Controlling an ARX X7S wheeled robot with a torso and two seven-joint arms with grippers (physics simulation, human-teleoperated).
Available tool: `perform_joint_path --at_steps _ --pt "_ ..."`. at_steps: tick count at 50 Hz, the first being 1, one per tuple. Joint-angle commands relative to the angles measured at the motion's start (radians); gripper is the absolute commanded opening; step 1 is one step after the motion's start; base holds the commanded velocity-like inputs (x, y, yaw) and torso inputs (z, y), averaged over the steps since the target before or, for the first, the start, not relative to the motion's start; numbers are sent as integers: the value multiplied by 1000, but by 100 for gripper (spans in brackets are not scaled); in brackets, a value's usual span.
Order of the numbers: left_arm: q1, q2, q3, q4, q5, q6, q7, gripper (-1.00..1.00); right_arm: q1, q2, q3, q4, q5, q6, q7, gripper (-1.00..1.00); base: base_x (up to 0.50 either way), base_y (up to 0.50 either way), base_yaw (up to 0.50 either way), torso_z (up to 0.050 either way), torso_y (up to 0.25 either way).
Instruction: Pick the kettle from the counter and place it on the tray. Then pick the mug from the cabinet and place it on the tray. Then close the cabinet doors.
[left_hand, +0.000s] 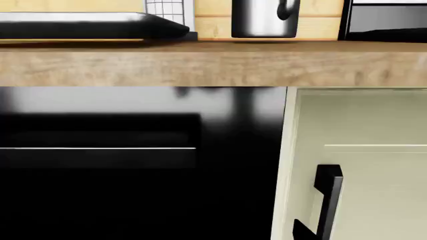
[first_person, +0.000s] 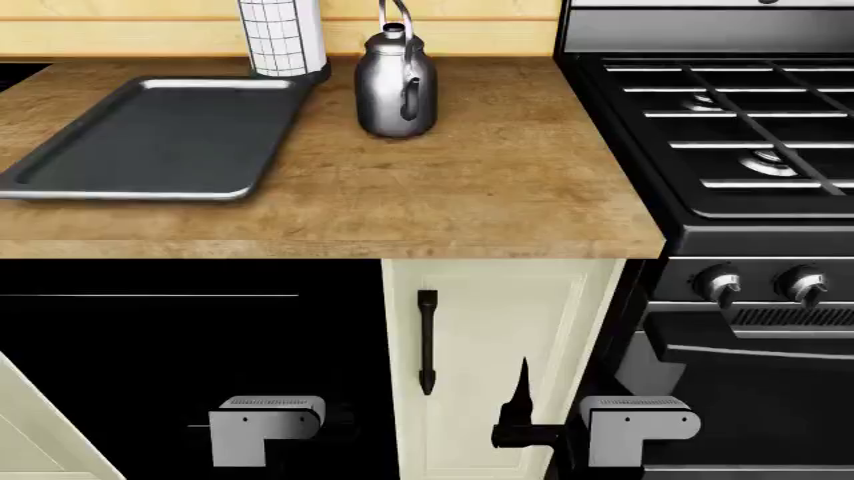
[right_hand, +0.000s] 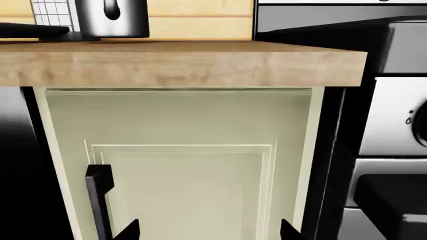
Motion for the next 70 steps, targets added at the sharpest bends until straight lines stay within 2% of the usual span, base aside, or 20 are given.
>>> perform_joint_path --at_steps 1,14,22,26,29,32,35,39,45,60,65,70 --pt "-2 -14 15 3 -29 -9 -15 100 -1 15 -21 1 15 1 20 100 0 0 0 0 0" --pt "-12 -53 45 51 -96 -11 -58 100 -15 51 -55 -67 60 43 65 100 0 0 0 3 0" --pt "-77 -104 53 274 -100 -177 -80 100 -41 69 -67 -147 77 67 82 100 0 0 0 50 0" --pt "-219 -145 42 467 -111 -405 -96 100 -49 76 -73 -179 79 79 93 100 0 0 0 50 0" --pt "-381 -177 48 600 -110 -612 -106 100 -54 80 -78 -207 82 91 100 100 0 0 0 50 0" --pt "-597 -183 39 669 -142 -835 -106 100 -60 84 -82 -236 87 102 106 100 0 0 0 50 0" --pt "-818 -178 35 655 -163 -1005 -111 100 -68 89 -86 -259 91 109 111 100 0 0 0 50 0" --pt "-1154 -170 62 553 -160 -1171 -127 100 -75 96 -89 -288 99 120 116 100 0 0 0 50 0" --pt "-1504 -136 101 280 -136 -1213 -144 100 -89 107 -92 -334 108 134 123 100 0 0 0 50 0" --pt "-2015 -49 148 -383 -113 -1064 -151 100 -98 137 -114 -478 107 222 158 100 0 0 0 50 0" --pt "-2116 -28 161 -569 -120 -1028 -148 100 -52 173 -102 -707 107 422 182 100 0 0 0 50 0" --pt "-2160 -18 178 -646 -136 -1021 -155 100 122 212 -55 -984 155 811 206 100 0 0 0 50 0"
